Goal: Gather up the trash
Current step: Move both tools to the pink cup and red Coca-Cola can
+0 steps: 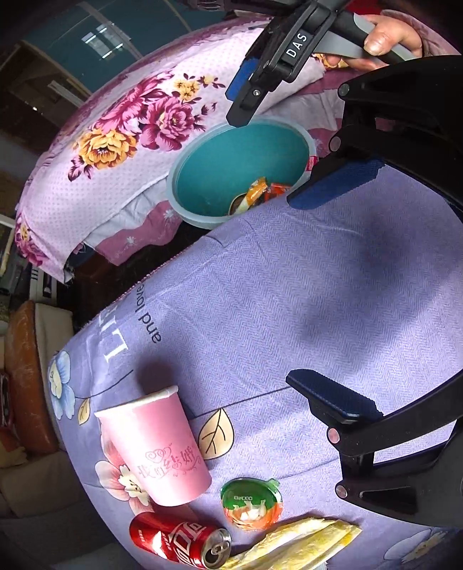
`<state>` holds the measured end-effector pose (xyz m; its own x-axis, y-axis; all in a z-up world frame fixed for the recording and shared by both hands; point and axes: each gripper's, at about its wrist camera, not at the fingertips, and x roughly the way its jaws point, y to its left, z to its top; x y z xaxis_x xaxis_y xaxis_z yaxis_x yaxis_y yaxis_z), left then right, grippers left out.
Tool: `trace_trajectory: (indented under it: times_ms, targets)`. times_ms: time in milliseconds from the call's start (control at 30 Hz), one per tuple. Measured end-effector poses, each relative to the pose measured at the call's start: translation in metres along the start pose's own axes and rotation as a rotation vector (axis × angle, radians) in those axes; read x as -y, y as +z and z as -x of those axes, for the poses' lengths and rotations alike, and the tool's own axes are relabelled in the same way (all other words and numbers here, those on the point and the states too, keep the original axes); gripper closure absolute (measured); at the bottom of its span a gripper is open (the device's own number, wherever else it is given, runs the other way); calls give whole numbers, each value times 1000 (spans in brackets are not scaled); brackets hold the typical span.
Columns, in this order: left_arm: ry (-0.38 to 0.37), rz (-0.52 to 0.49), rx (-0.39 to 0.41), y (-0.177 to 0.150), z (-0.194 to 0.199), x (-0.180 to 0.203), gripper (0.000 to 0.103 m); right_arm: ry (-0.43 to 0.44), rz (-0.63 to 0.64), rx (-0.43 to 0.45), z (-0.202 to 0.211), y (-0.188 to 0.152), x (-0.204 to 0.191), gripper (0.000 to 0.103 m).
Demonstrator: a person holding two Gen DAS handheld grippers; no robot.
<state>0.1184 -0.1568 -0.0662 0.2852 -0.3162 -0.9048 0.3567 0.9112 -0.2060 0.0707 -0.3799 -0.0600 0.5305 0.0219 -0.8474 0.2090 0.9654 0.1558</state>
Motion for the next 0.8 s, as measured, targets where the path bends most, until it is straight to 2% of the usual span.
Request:
trace_trajectory:
  times_ms: [167, 500, 633, 800]
  targets:
    - [19, 50, 27, -8, 24, -45, 11, 21, 163, -14, 0, 11, -54, 26]
    - [99, 167, 100, -26, 78, -144, 11, 37, 669, -37, -10, 27, -192, 26]
    - [139, 204, 121, -33, 95, -179, 11, 48, 838, -103, -22, 34, -240, 26]
    - [183, 240, 134, -37, 109, -218, 11, -3, 1060, -131, -37, 36, -288, 26]
